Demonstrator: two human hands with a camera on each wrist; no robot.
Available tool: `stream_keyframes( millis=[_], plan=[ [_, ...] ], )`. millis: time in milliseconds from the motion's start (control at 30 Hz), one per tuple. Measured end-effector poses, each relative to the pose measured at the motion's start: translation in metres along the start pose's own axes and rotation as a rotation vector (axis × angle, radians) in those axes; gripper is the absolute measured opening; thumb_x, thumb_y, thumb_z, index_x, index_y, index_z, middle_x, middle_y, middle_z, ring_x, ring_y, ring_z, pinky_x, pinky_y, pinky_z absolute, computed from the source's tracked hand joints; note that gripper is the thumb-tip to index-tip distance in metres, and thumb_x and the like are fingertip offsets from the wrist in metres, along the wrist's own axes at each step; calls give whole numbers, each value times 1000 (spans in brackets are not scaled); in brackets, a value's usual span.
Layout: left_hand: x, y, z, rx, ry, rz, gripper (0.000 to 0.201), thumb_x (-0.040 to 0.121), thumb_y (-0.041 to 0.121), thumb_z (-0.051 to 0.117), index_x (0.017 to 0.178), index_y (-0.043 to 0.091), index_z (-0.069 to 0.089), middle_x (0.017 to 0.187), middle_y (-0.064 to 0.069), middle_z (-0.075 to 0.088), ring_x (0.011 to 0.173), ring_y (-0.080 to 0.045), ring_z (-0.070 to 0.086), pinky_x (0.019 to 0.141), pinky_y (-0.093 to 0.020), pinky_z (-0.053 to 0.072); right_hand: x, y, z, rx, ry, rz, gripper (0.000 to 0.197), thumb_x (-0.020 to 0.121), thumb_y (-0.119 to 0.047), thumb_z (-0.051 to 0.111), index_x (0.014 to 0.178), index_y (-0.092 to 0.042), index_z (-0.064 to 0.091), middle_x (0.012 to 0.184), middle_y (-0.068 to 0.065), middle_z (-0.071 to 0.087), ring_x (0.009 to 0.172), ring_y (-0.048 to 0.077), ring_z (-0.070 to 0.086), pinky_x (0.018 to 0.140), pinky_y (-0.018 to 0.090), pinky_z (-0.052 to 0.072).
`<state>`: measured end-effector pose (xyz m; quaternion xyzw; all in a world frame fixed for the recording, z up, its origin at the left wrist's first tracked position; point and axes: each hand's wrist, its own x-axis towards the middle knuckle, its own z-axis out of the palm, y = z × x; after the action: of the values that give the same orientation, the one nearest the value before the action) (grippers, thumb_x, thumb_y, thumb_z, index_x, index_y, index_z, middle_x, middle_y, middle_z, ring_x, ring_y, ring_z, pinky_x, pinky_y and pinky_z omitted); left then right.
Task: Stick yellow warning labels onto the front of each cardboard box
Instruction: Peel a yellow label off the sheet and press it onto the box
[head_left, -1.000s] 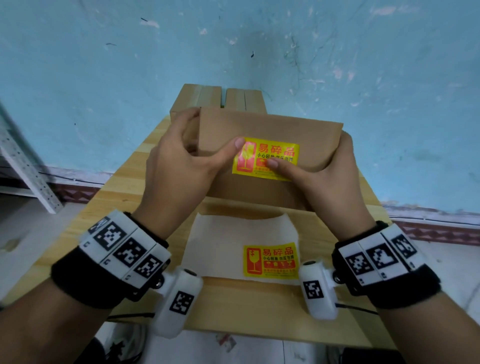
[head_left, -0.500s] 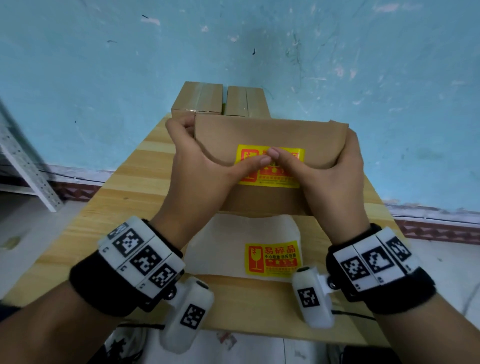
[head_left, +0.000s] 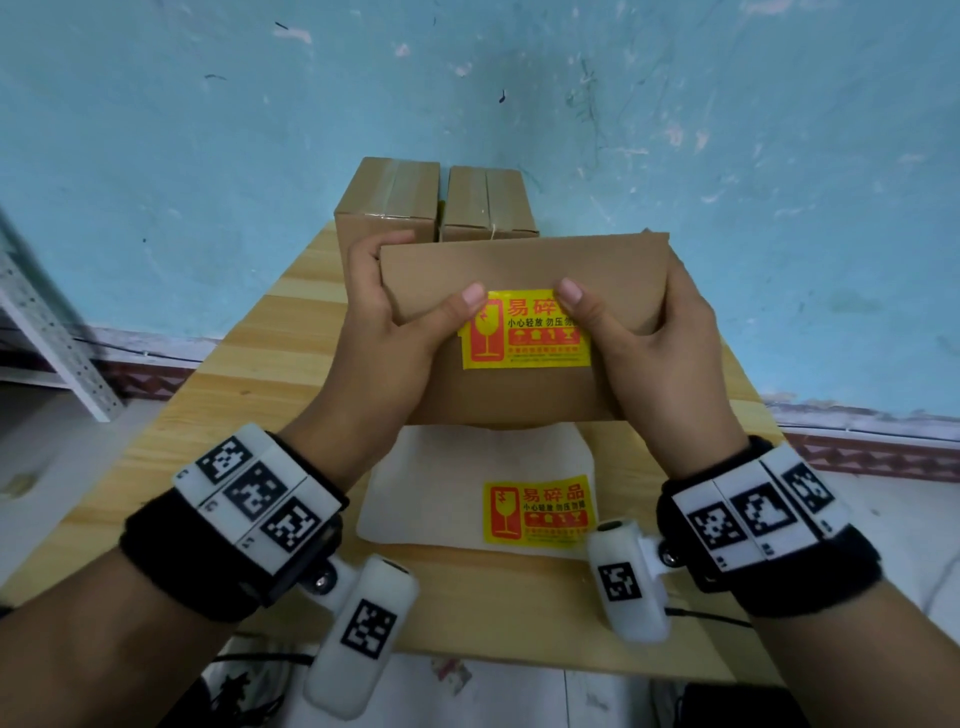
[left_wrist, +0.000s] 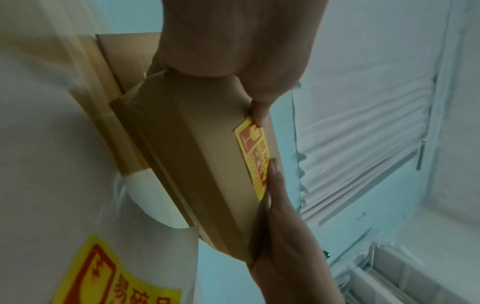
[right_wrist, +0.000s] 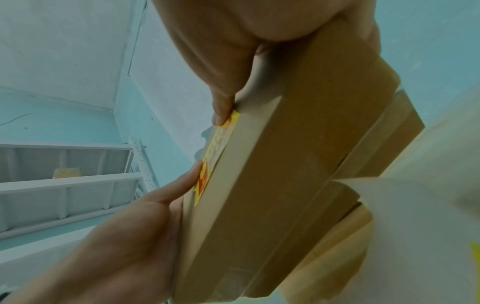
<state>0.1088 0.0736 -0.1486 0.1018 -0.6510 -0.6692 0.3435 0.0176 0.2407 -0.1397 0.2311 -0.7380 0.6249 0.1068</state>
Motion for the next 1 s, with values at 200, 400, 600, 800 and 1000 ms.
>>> stream_keyframes(
  millis=[200,400,600,800,1000],
  plan=[
    [7,-2,-8,-10,-26,-63,50,91,17,67,133,22,41,112,4,63,93,-8,66,70,-20,54,1,5,-4,51,-102,13,36,91,-36,68,121,-19,61,103,-16,70,94,-8,67,79,14,52],
    [6,2,-11,106,-84,-42,99,57,27,93,139,28,37,127,3,56,111,-11,63,85,-31,58,0,1,-6,66,-226,84,68,83,-39,76,139,-18,42,116,-12,65,101,-5,66,83,22,55],
    [2,-2,-12,284,-59,-2,126,40,24,99,143,30,27,131,7,47,114,-4,55,95,-32,55,0,-1,-9,-127,-321,73,135,49,-35,97,154,-31,12,118,-31,46,111,-12,54,97,29,55],
    [8,-1,-20,136,-144,-44,114,47,14,95,140,32,32,129,3,52,113,-12,61,87,-36,59,8,6,-16,116,-452,173,120,72,-6,84,157,-40,7,144,-10,51,123,7,60,96,34,56],
    [14,5,-29,0,-277,-100,103,59,0,82,142,33,32,131,3,51,110,-12,63,80,-27,57,16,10,-22,285,-531,195,107,82,13,64,158,-37,6,127,-17,63,119,9,63,90,25,56]
  ],
)
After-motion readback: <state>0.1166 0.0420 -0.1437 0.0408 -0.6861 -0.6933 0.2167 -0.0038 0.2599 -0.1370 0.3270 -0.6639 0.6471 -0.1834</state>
